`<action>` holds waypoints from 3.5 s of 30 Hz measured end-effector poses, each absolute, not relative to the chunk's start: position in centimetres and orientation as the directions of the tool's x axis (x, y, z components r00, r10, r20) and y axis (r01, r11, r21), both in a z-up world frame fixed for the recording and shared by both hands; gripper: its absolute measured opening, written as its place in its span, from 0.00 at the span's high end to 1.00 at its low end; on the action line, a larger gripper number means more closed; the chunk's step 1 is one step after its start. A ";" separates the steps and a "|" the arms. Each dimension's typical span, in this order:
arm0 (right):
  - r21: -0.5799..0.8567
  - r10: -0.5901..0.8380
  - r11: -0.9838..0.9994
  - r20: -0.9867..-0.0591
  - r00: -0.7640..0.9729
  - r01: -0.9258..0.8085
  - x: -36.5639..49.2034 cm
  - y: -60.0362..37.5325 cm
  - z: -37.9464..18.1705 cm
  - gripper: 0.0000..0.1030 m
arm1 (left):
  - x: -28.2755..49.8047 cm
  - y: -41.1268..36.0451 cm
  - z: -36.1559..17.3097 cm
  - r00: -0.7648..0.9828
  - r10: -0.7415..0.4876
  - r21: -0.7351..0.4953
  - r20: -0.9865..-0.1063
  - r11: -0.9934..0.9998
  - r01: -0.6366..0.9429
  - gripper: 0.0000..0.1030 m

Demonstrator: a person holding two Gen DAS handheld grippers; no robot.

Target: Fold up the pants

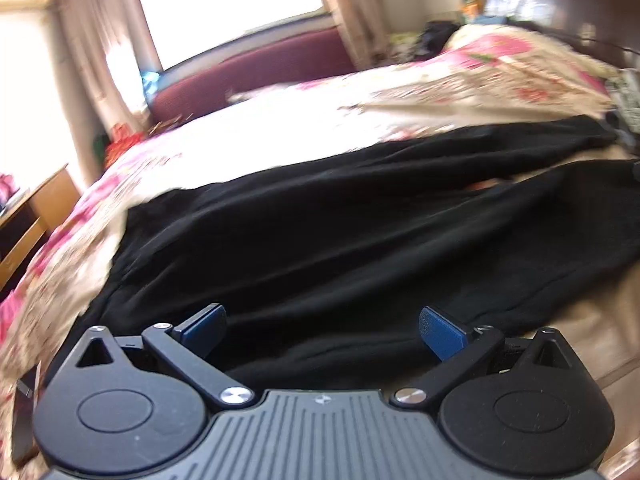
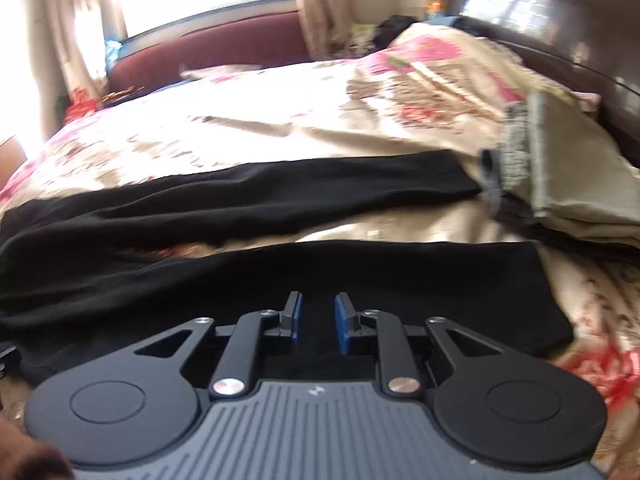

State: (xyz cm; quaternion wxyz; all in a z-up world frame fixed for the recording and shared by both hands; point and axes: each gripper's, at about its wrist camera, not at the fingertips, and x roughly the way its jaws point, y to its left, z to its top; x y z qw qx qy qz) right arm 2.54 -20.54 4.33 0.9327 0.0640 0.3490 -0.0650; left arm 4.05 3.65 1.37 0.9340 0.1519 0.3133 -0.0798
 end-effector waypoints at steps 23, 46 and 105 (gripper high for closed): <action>-0.136 0.186 0.883 -0.776 0.602 -0.448 28.6 -5.3 4.8 0.61 | 24.8 19.2 5.6 0.781 -0.032 0.244 -0.623 0.941 0.234 0.00; -0.053 0.240 0.856 -0.840 0.486 -0.514 36.0 -6.0 0.4 1.00 | 37.7 21.7 0.6 0.664 -0.038 0.128 -0.747 0.972 0.199 0.47; -0.242 0.262 0.668 -0.808 0.527 -0.704 2.7 1.8 2.2 0.88 | 6.5 28.4 0.7 0.726 -0.137 -0.100 -0.674 0.991 0.094 0.71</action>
